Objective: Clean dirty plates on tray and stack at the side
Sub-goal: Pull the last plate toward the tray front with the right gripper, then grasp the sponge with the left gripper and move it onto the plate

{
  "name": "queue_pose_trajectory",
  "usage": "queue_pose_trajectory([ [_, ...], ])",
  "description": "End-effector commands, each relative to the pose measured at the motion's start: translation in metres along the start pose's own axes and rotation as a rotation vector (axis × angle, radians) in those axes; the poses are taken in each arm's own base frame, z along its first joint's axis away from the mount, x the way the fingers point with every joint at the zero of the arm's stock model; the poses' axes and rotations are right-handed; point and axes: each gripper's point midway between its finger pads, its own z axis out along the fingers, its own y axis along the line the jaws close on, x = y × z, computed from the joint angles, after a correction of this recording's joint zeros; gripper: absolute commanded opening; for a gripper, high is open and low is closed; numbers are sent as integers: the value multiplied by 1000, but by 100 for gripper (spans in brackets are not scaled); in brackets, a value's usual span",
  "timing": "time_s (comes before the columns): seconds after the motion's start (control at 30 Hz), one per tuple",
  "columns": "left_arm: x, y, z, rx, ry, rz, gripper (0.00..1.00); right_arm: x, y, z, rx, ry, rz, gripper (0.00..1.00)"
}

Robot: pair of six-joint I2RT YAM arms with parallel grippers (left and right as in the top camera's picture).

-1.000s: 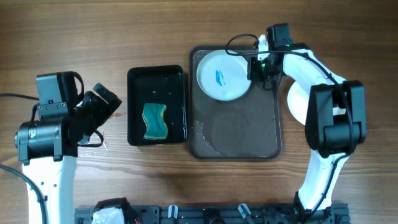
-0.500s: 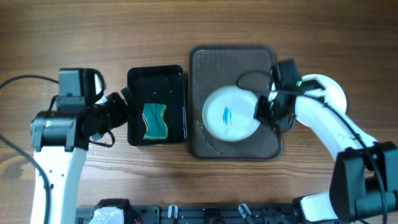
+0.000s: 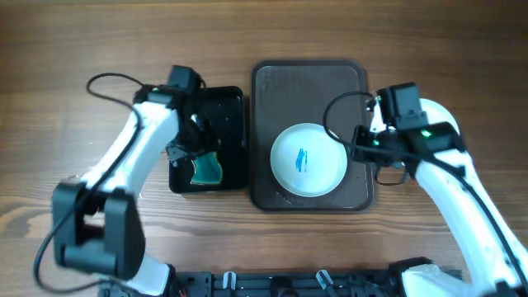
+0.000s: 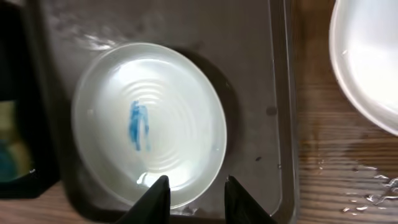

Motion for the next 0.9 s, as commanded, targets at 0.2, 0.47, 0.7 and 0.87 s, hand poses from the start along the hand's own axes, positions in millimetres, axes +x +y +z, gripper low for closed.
queue_pose_trajectory([
  [0.2, -23, 5, 56, -108, 22, -38, 4, 11, -8, -20, 31, -4, -4, 43],
  [0.47, -16, -4, -10, -51, 4, 34, 29, 24, -24, 9, 104, 132, 138, 46],
  [0.7, 16, 7, 51, -74, 47, 52, 35, 32, -28, 62, 0, 326, 37, 45],
  [0.87, 26, 22, 79, -93, 29, 25, 4, 23, -22, 74, -60, 290, -12, 45],
])
